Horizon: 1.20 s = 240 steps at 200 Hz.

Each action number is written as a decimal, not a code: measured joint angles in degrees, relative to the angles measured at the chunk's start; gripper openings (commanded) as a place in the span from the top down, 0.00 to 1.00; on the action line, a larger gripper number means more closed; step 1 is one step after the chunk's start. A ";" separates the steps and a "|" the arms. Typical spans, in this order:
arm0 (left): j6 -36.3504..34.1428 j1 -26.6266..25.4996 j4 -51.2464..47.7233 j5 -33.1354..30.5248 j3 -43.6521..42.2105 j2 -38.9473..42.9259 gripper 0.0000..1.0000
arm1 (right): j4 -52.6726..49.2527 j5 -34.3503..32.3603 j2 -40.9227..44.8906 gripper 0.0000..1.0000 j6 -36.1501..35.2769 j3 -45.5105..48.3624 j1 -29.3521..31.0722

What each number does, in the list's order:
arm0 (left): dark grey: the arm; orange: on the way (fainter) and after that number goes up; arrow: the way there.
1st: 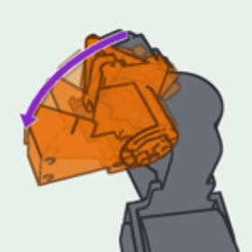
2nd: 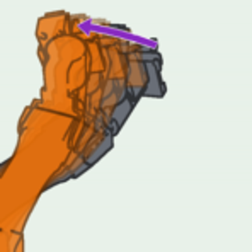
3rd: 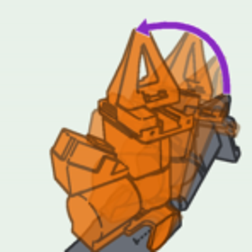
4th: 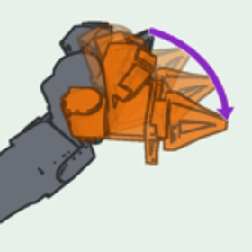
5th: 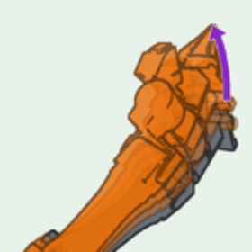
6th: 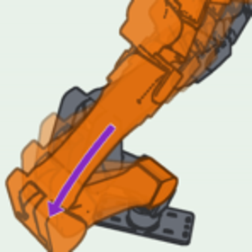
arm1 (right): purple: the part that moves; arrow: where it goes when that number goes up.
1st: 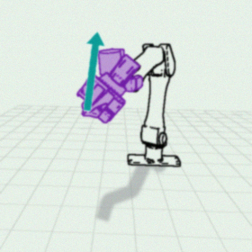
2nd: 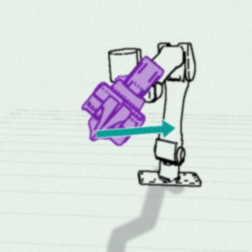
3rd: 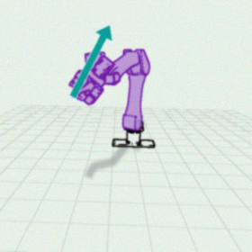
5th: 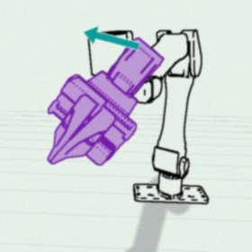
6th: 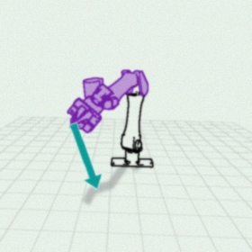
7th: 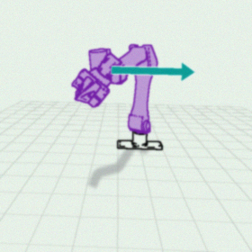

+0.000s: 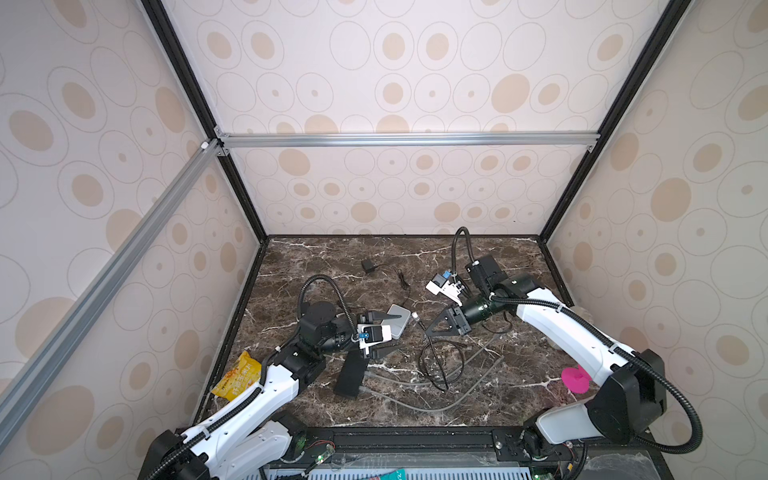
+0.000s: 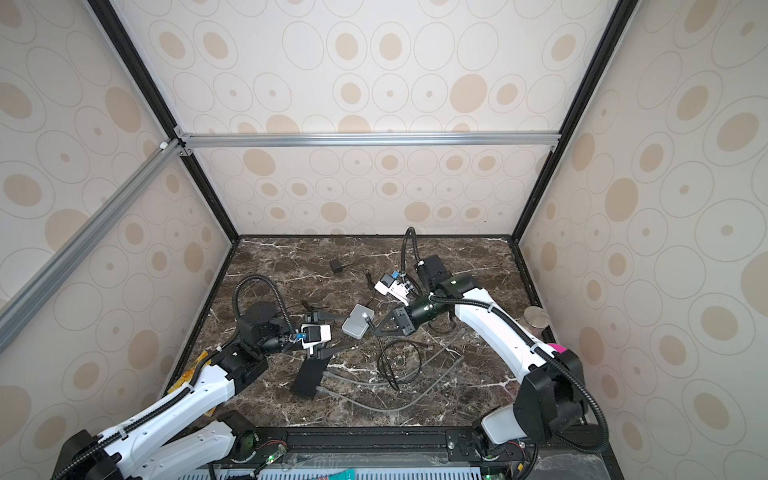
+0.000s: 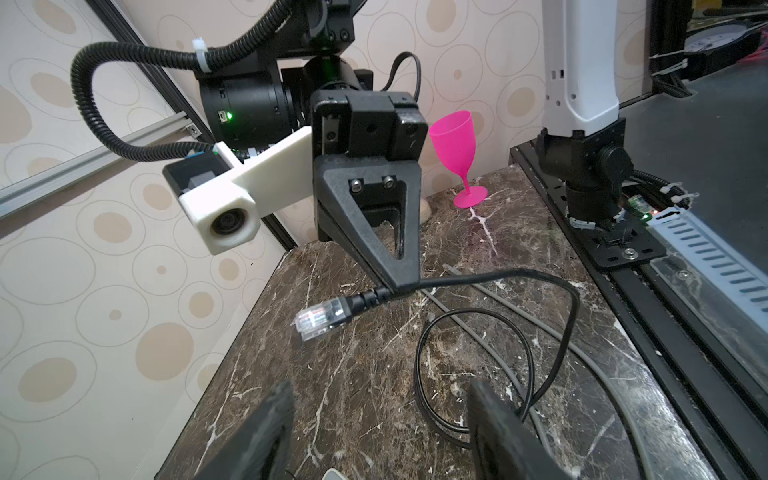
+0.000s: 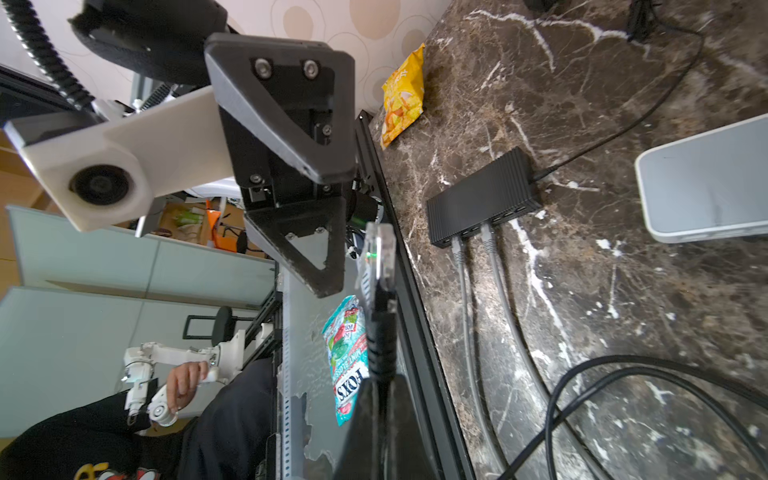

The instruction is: Insert the plug into the switch port

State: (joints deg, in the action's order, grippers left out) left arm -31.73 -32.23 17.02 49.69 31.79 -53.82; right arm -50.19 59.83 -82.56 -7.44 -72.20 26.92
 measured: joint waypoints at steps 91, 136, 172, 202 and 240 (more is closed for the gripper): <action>-35.98 -5.09 -8.07 -16.52 1.14 -0.26 0.40 | -15.67 -13.44 -2.64 1.00 -11.47 -7.41 1.14; -45.35 -7.85 -5.03 -19.23 1.36 -2.29 0.47 | -20.41 -13.62 -2.71 1.00 -13.55 -7.41 3.17; -47.71 -9.46 -5.97 -17.81 3.85 -4.22 0.48 | -21.94 -16.41 -2.80 1.00 -13.64 -7.52 5.53; -48.94 -10.54 -7.82 -17.05 5.62 -4.44 0.55 | -22.34 -18.27 -3.69 1.00 -13.20 -8.68 7.37; -50.58 -10.97 -11.21 -16.98 6.21 -4.48 0.58 | -21.79 -18.53 -4.11 1.00 -12.11 -10.40 8.15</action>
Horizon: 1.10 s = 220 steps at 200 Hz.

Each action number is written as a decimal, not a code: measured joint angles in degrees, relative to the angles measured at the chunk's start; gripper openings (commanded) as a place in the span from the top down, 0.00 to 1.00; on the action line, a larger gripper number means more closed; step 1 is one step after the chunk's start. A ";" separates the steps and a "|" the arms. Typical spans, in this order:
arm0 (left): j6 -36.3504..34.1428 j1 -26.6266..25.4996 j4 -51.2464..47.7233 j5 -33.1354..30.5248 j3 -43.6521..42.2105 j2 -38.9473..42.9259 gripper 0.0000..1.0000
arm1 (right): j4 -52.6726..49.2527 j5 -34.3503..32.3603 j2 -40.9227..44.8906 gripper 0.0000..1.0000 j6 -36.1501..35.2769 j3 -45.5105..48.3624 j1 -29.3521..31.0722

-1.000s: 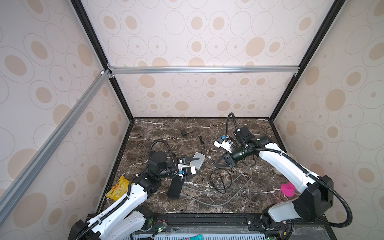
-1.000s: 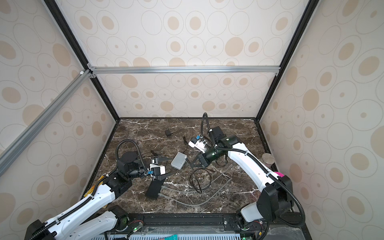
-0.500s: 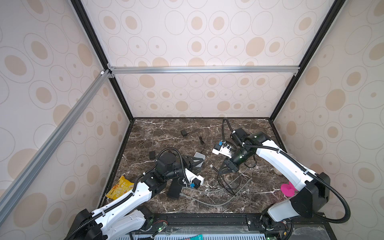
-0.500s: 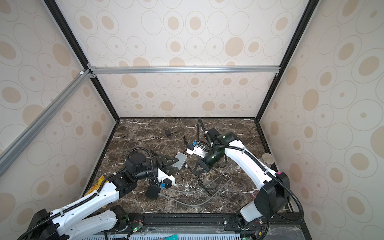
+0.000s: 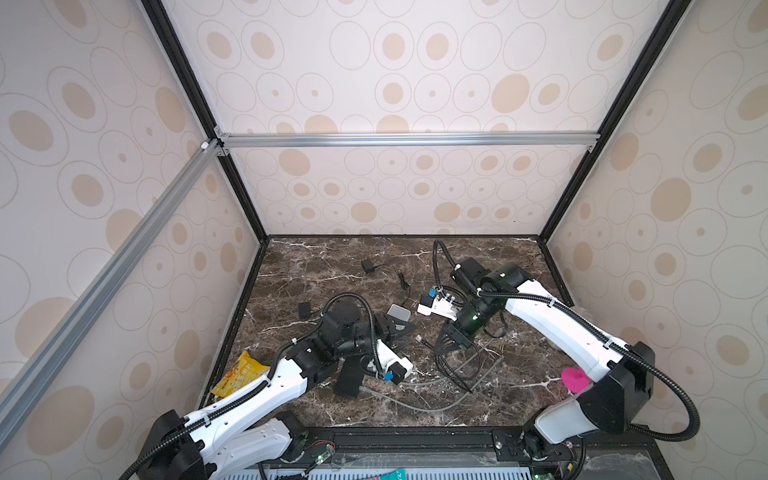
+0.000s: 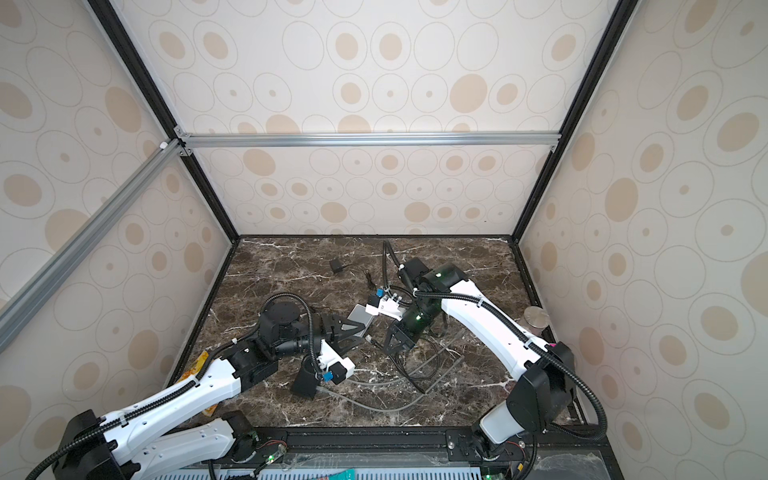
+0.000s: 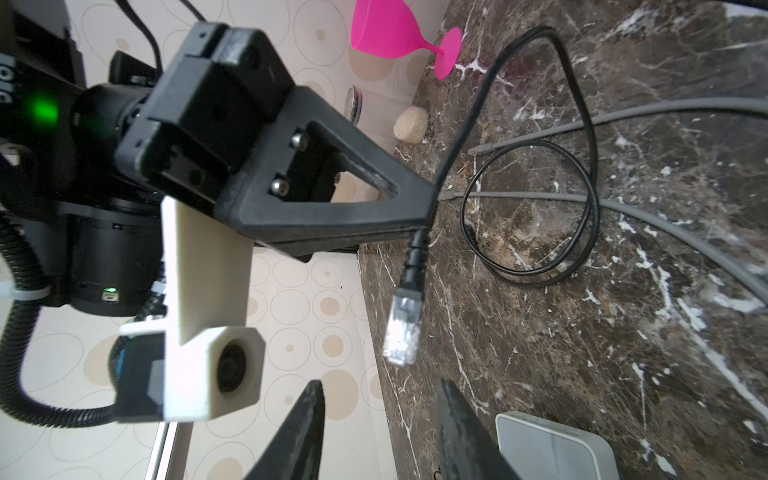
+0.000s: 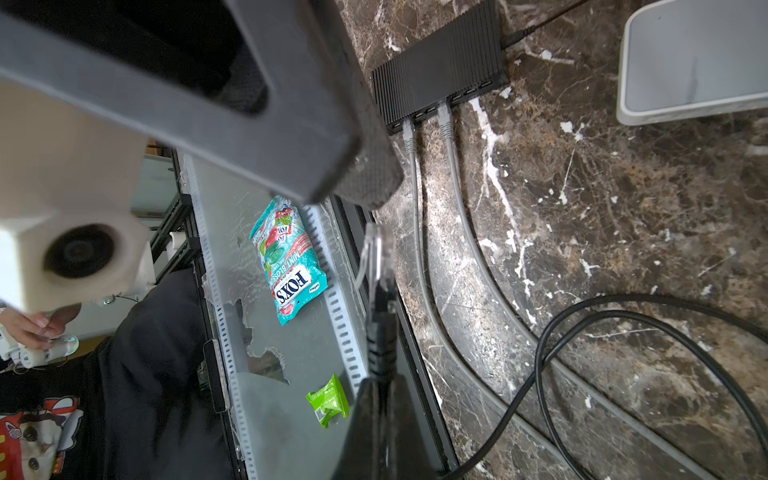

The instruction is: Insert the plug into the switch port

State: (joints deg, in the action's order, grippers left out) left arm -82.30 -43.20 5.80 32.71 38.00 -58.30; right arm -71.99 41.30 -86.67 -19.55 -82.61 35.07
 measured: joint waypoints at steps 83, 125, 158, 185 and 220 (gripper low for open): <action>-0.11 -0.96 -1.86 -0.44 0.09 -0.22 0.66 | 2.49 0.39 -1.31 1.00 2.60 -0.66 1.99; -0.55 -1.07 -3.34 -0.76 1.81 -1.57 0.73 | 2.56 0.04 -1.40 1.00 2.71 -0.66 2.51; -1.36 -1.22 -5.73 -0.90 3.23 -2.38 0.77 | 2.36 -1.25 -1.40 1.00 2.75 -0.85 2.75; -1.75 -1.29 -7.56 -0.94 4.02 -2.54 0.79 | 2.32 -2.34 -1.40 1.00 2.78 -0.85 2.80; -2.67 -1.33 -9.81 -1.16 5.03 -2.69 0.83 | 2.05 -3.52 -1.40 1.00 2.80 -1.20 2.80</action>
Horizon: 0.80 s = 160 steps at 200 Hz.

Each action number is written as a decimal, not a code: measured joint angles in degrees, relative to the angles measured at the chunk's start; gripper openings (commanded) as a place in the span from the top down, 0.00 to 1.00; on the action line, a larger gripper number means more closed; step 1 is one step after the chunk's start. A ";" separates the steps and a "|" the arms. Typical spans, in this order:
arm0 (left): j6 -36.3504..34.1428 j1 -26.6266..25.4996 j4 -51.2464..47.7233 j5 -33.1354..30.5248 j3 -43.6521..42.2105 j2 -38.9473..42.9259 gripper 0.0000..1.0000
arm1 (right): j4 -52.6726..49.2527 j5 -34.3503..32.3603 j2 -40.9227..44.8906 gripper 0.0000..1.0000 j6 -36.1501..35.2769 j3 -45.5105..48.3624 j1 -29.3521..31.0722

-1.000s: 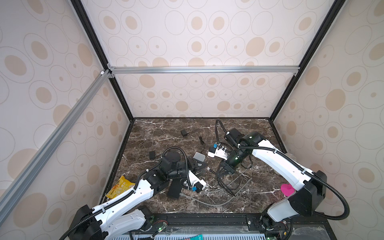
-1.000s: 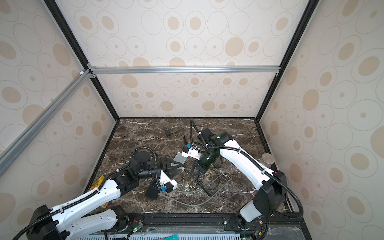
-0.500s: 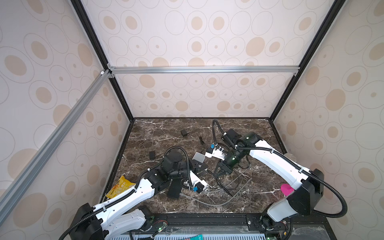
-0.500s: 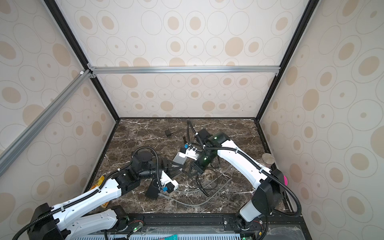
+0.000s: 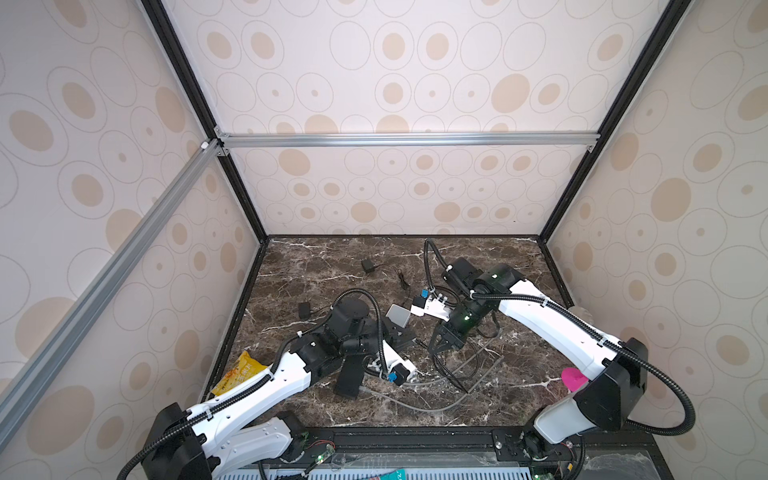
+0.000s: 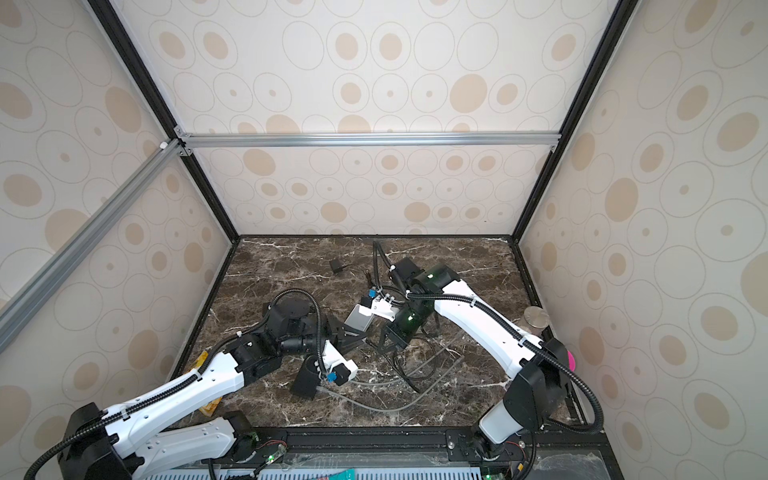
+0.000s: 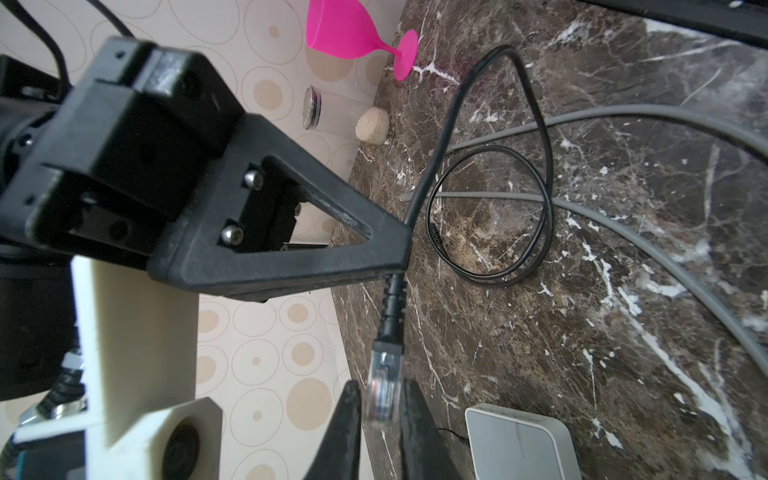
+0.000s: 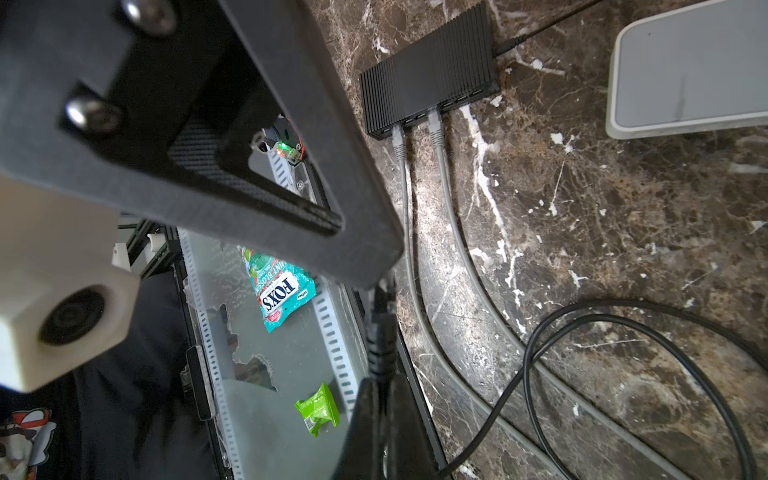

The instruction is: Insert the plug into the switch port

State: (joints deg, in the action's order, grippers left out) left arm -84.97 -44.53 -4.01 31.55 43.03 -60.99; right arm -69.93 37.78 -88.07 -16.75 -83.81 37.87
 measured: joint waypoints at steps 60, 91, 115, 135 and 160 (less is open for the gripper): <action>-0.39 -0.02 -1.66 -0.24 1.33 -1.01 0.78 | -0.46 -0.33 0.00 1.00 -0.02 -0.44 0.09; -0.37 -0.07 -1.70 -0.55 1.44 -1.44 0.76 | -0.68 -0.35 0.00 1.00 -0.02 -0.52 0.68; -0.37 -0.11 -1.73 -0.66 1.46 -1.53 0.80 | -0.85 -0.42 0.00 1.00 -0.02 -0.70 1.07; -0.39 -0.13 -1.92 -0.68 1.57 -1.60 0.83 | -0.87 -0.57 0.00 1.00 -0.02 -0.83 1.11; -0.42 -0.17 -2.67 -0.79 1.92 -1.60 0.86 | -0.90 -0.76 0.00 1.00 -0.02 -0.85 1.11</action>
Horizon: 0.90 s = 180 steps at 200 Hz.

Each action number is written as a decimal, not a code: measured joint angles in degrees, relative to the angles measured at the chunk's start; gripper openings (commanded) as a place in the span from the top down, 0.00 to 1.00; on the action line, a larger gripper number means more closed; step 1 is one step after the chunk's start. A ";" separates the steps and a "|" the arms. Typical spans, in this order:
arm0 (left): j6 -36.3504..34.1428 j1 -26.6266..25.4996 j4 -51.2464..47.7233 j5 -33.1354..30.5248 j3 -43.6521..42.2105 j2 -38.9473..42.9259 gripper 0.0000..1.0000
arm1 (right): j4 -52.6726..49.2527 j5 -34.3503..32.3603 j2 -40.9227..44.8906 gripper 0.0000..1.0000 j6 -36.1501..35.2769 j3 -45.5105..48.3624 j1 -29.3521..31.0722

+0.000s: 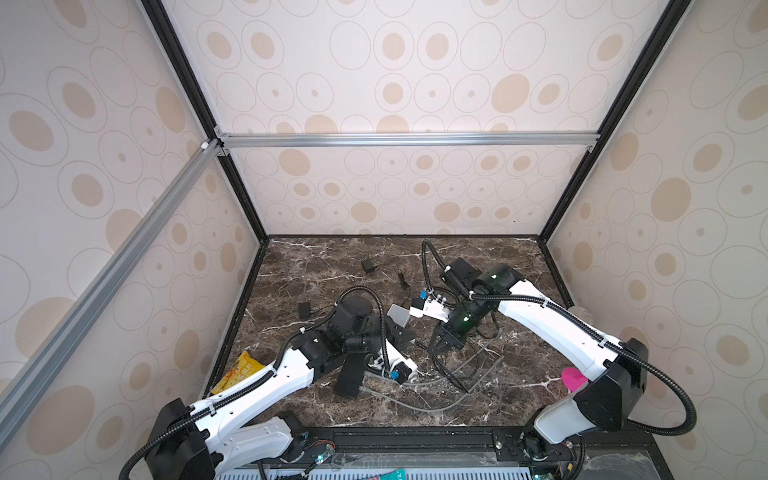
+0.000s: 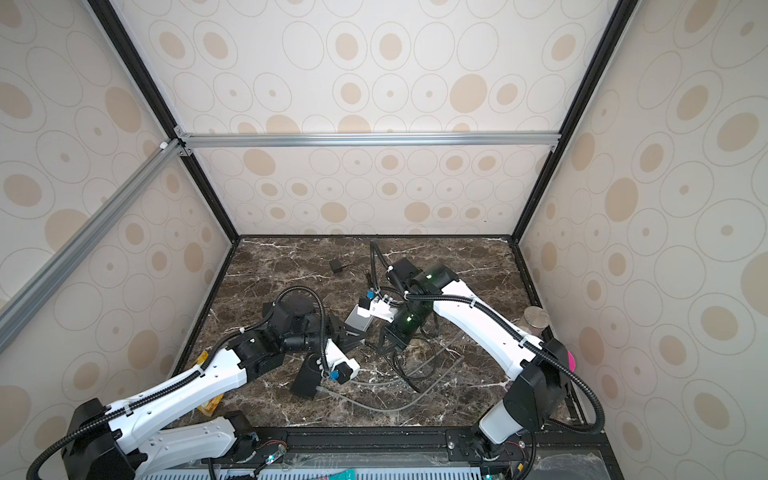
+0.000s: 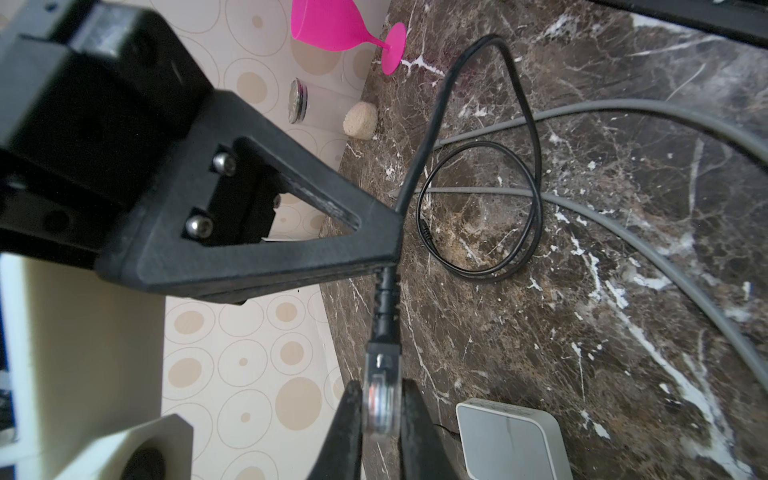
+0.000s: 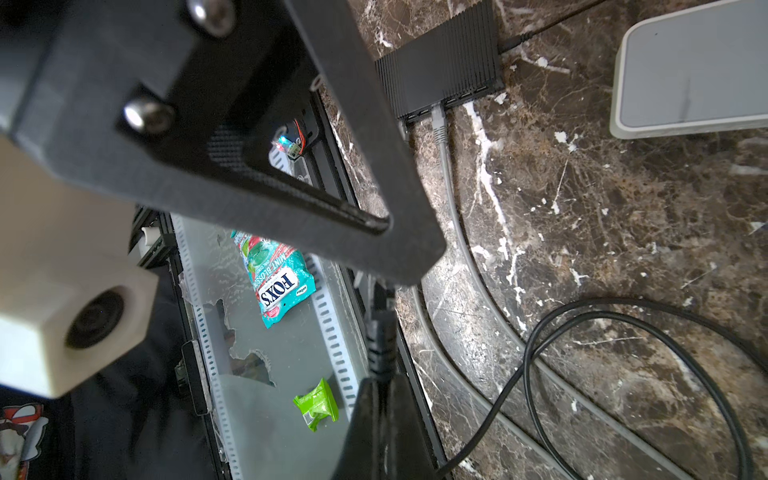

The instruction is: Insert the plug into the switch port

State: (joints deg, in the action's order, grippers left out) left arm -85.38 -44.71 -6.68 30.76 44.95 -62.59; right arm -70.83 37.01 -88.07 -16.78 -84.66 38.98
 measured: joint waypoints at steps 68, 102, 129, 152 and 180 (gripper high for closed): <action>3.30 -0.02 -1.51 -0.11 0.59 0.00 0.91 | 2.51 -5.05 1.38 0.77 2.23 0.31 0.50; 13.79 -0.04 -3.91 2.67 4.17 0.00 1.00 | 9.84 -13.35 10.95 0.34 4.66 3.96 0.50; 24.28 -0.07 -4.90 5.29 5.25 0.66 0.98 | 19.43 -21.77 22.91 0.00 7.06 9.51 0.48; 36.98 -0.09 -4.35 6.25 5.11 1.79 0.91 | 27.69 -27.98 32.22 0.01 9.27 15.87 0.42; 52.70 -0.09 -4.07 6.23 5.68 1.05 1.00 | 33.86 -26.95 37.83 0.09 7.69 20.22 0.37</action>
State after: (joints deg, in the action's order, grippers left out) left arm -32.69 -44.80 -10.74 36.99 50.63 -61.54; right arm -36.97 10.07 -50.24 -9.08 -64.45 39.35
